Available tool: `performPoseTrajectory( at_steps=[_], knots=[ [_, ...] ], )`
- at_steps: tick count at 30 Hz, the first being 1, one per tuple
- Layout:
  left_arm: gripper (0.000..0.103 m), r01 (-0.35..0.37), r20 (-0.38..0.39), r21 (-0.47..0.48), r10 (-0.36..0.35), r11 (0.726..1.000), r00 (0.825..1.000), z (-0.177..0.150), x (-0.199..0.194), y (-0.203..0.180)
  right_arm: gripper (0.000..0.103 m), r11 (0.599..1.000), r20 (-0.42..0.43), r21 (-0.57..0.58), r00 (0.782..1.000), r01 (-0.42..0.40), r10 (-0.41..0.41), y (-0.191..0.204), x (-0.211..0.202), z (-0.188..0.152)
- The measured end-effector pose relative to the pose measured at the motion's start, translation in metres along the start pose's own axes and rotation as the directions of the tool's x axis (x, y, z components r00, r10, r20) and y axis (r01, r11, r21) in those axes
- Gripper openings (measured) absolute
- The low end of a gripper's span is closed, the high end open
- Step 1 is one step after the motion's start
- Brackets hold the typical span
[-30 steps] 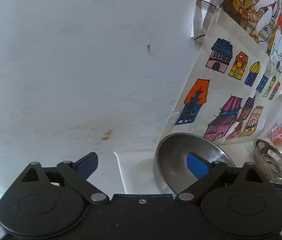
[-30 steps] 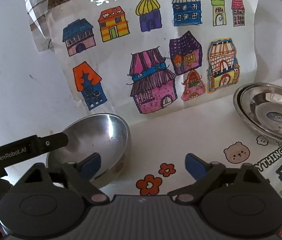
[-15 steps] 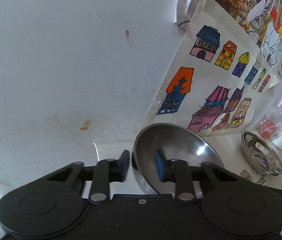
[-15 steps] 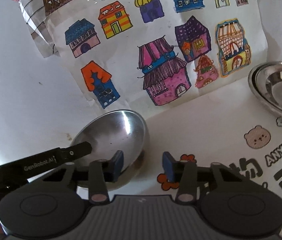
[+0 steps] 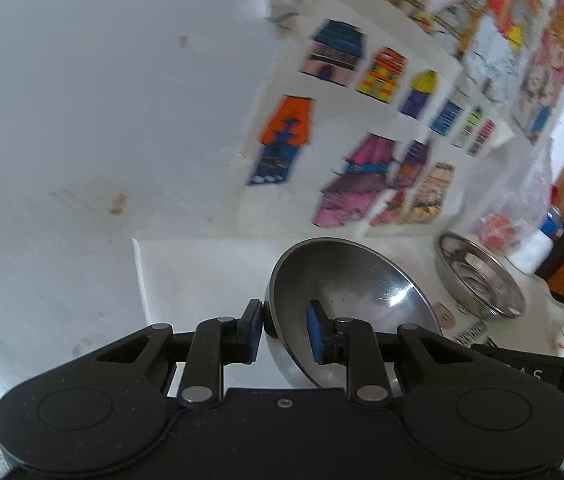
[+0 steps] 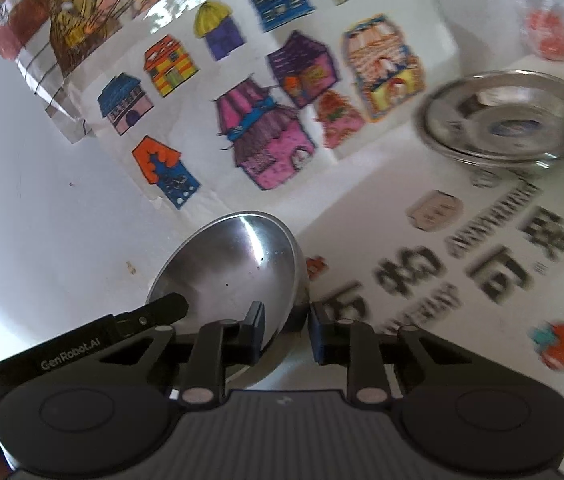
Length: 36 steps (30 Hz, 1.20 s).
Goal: Organize plates and bowls
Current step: 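Lift the steel bowl with both grippers and carry it toward the duck print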
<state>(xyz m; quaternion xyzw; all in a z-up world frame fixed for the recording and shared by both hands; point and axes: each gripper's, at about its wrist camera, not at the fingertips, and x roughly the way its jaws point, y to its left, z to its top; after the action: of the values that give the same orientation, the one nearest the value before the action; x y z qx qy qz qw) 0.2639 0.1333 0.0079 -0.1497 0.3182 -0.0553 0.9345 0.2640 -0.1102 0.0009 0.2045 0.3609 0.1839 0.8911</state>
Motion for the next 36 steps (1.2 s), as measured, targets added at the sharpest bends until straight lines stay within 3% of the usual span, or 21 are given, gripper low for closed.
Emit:
performPoseTrajectory(
  at_steps=[9, 19, 23, 28, 36],
  knots=[
    [0.026, 0.087, -0.050, 0.060, -0.084, 0.994, 0.995, -0.036, -0.021, -0.060, 0.021, 0.997, 0.063, 0.047, 0.996, 0.067, -0.069, -0.043, -0.091, -0.024],
    [0.031, 0.223, -0.146, 0.184, -0.198, 0.957, 0.969, -0.091, -0.054, -0.148, 0.022, 0.979, 0.015, 0.146, 0.989, 0.144, -0.148, -0.099, -0.177, -0.070],
    [0.031, 0.253, -0.190, 0.216, -0.214, 0.943, 0.958, -0.108, -0.058, -0.169, 0.023, 0.978, 0.020, 0.159, 0.990, 0.135, -0.140, -0.109, -0.191, -0.075],
    [0.031, 0.253, -0.221, 0.191, -0.210, 0.948, 0.952, -0.113, -0.057, -0.172, 0.025, 0.983, 0.009, 0.139, 0.993, 0.118, -0.121, -0.108, -0.189, -0.072],
    [0.032, 0.176, -0.226, 0.171, -0.135, 0.969, 0.965, -0.105, -0.055, -0.161, 0.028, 0.991, -0.033, 0.121, 0.998, 0.061, -0.057, -0.100, -0.167, -0.066]
  ],
)
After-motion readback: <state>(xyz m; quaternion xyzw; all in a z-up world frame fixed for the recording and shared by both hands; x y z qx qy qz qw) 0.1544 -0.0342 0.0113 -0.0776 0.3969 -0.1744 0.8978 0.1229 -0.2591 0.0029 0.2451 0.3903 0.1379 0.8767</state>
